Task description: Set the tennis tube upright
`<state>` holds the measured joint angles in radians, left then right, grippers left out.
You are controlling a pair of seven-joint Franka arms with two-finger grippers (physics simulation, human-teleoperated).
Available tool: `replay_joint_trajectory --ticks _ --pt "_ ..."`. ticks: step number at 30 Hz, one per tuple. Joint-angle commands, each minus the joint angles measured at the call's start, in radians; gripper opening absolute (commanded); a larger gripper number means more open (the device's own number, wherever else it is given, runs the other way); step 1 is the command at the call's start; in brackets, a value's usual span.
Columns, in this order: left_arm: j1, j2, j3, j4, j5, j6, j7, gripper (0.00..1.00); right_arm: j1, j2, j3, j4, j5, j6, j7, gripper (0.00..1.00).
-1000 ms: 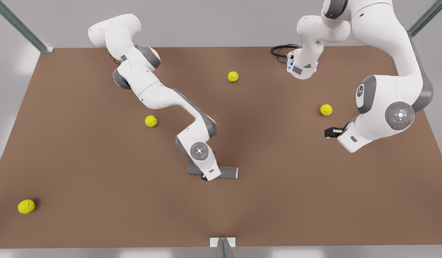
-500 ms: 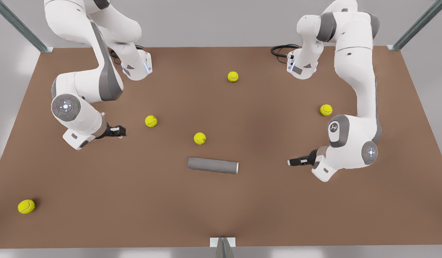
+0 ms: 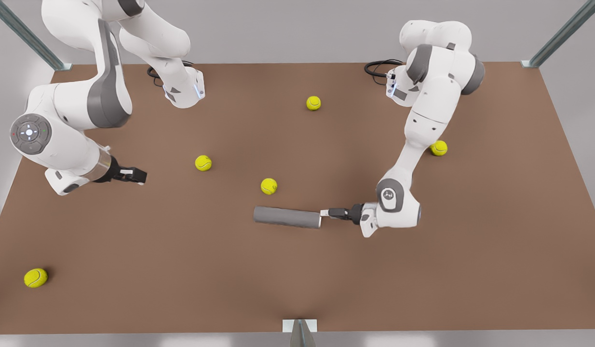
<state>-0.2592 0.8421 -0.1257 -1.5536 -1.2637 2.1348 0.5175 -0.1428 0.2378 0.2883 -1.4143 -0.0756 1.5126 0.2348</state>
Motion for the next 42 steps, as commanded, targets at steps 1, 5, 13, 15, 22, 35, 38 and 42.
replay_joint_trajectory --ticks 1,5,13,15,22,35,38,42 --pt "0.000 0.002 -0.002 0.004 -0.028 0.000 -0.001 1.00 0.002 0.000 0.000 0.000 -0.001 0.000 0.000 1.00" --pt "0.000 0.031 -0.025 0.033 -0.026 0.022 0.001 1.00 -0.012 0.000 0.000 0.023 0.000 0.000 0.001 1.00" --pt "-0.023 0.058 -0.023 0.063 -0.031 0.022 0.002 1.00 -0.026 -0.002 0.005 0.028 -0.003 -0.018 0.005 1.00" --pt "-0.025 0.064 -0.025 0.067 -0.040 0.022 0.002 1.00 -0.023 -0.002 0.005 0.026 -0.003 -0.023 0.006 1.00" --pt "-0.045 0.072 -0.026 0.067 -0.045 0.020 0.001 1.00 -0.021 -0.002 0.008 0.026 -0.001 -0.049 0.000 1.00" --pt "-0.072 0.104 -0.048 0.067 -0.043 0.022 0.002 1.00 0.049 0.080 0.005 0.029 -0.024 0.001 -0.002 1.00" --pt "-0.072 0.103 -0.046 0.067 -0.045 0.020 0.001 0.94 0.051 0.081 0.005 0.031 -0.027 0.003 0.000 1.00" --pt "-0.072 0.100 -0.045 0.069 -0.043 0.011 0.006 0.94 0.049 0.083 0.003 0.035 -0.007 0.020 0.001 1.00"
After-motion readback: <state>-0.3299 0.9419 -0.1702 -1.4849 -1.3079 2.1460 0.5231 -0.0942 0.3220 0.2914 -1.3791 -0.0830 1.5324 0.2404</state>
